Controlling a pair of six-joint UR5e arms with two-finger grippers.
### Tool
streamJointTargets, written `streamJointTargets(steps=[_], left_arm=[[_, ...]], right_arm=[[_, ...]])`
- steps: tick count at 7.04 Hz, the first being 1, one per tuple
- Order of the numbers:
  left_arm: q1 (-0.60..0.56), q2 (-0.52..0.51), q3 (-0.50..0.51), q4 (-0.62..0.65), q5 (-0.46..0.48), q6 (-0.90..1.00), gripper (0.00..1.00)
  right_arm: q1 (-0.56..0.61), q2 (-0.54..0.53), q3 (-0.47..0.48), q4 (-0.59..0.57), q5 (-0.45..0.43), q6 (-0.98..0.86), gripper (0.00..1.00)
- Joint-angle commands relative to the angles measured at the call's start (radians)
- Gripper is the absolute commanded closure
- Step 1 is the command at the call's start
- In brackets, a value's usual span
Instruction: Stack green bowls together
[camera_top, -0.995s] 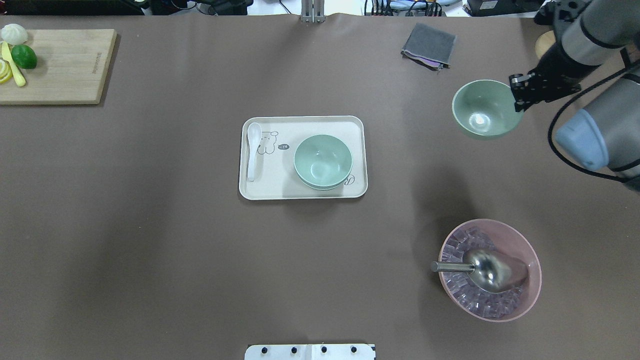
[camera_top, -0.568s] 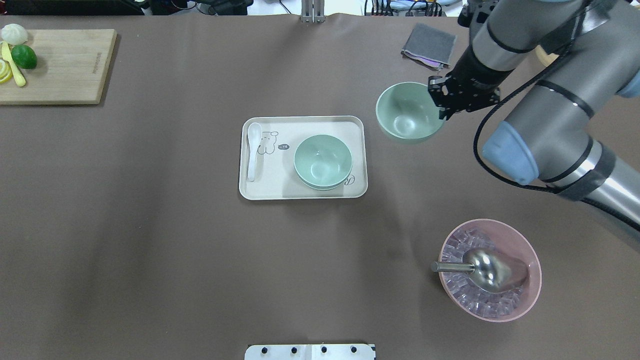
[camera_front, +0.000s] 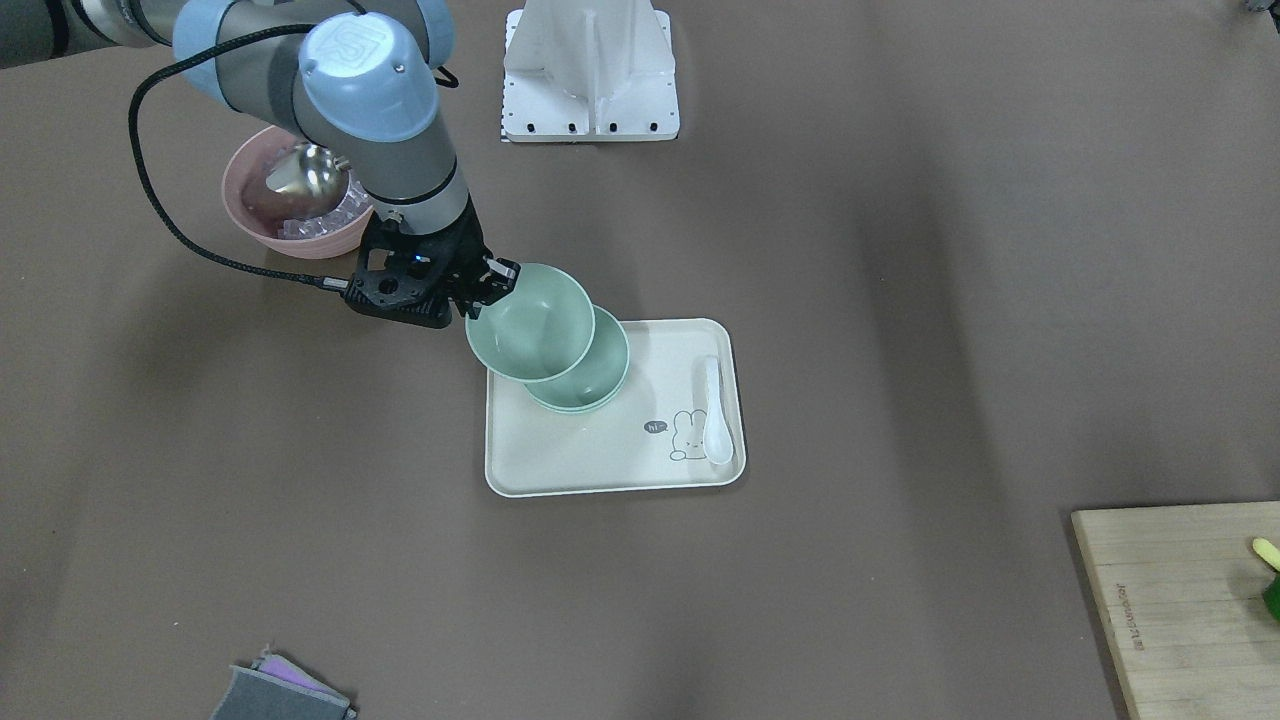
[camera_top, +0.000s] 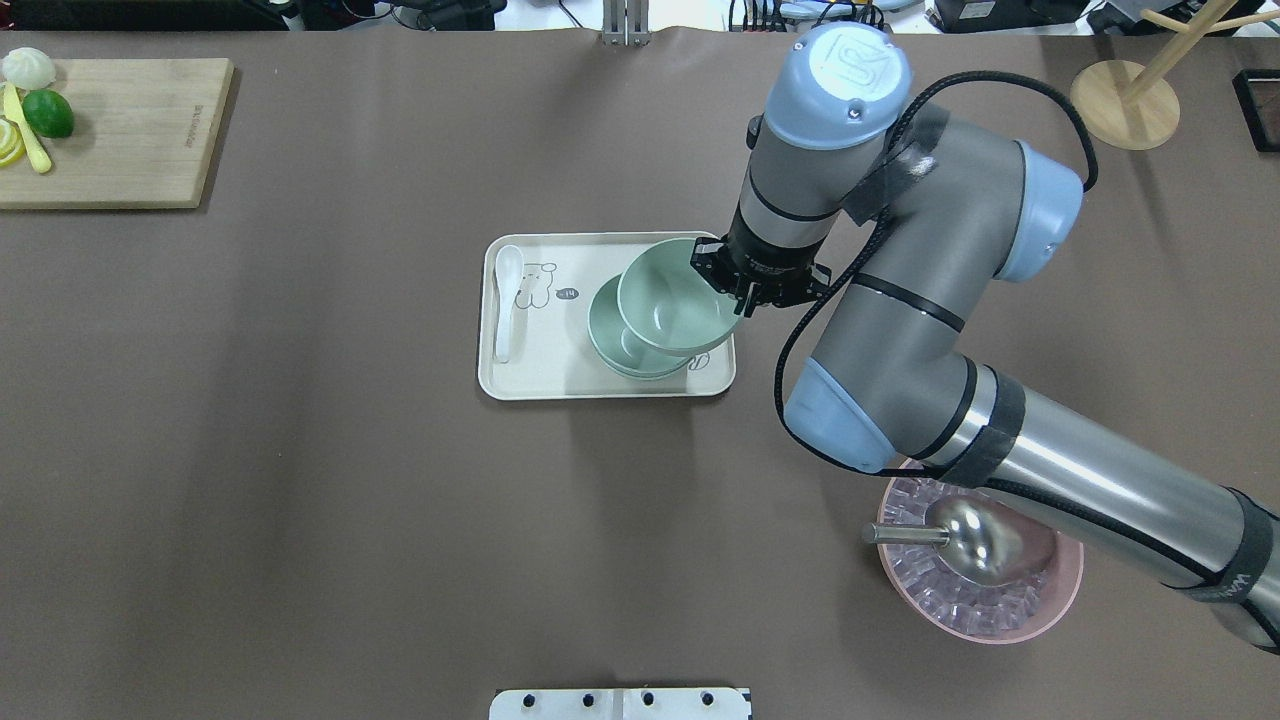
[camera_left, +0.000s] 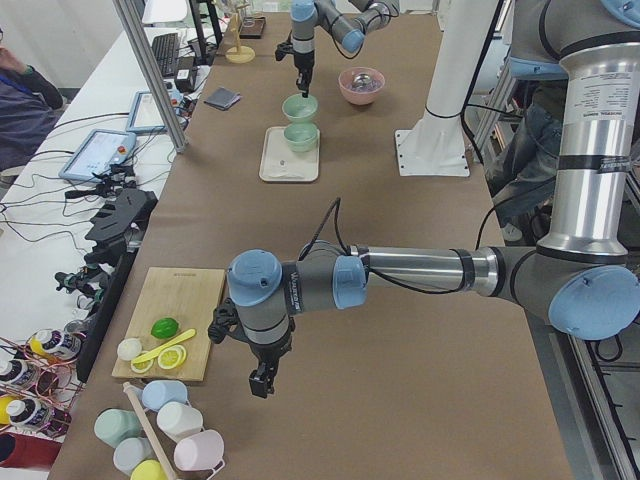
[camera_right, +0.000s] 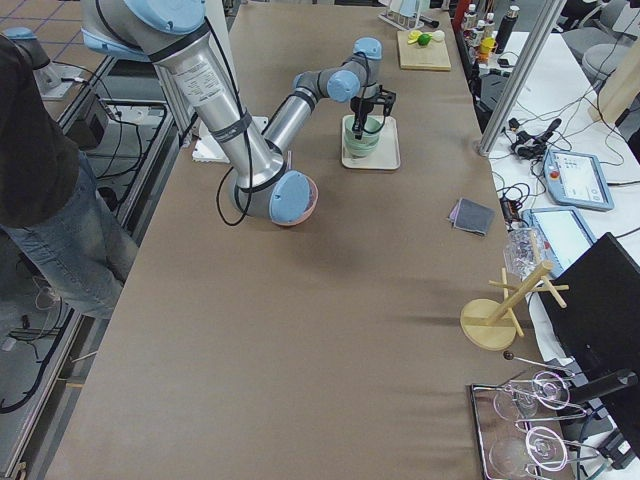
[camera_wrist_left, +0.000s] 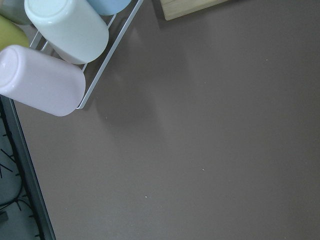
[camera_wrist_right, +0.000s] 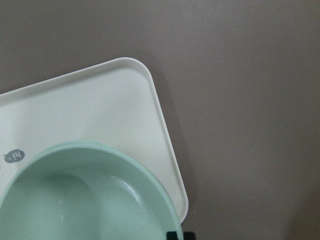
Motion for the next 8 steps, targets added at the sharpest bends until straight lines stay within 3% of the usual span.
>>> streamJointTargets(steps=[1,8], left_arm=[[-0.003,0.002,0.0,0.003,-0.001,0.001,0.02],[-0.005,0.021,-0.014,-0.002,-0.001,0.002,0.02]], right_arm=[[-0.016,0.025,-0.071,0.124,-0.012,0.063,1.0],[-0.043,0.028,-0.108,0.133,-0.05,0.069,1.0]])
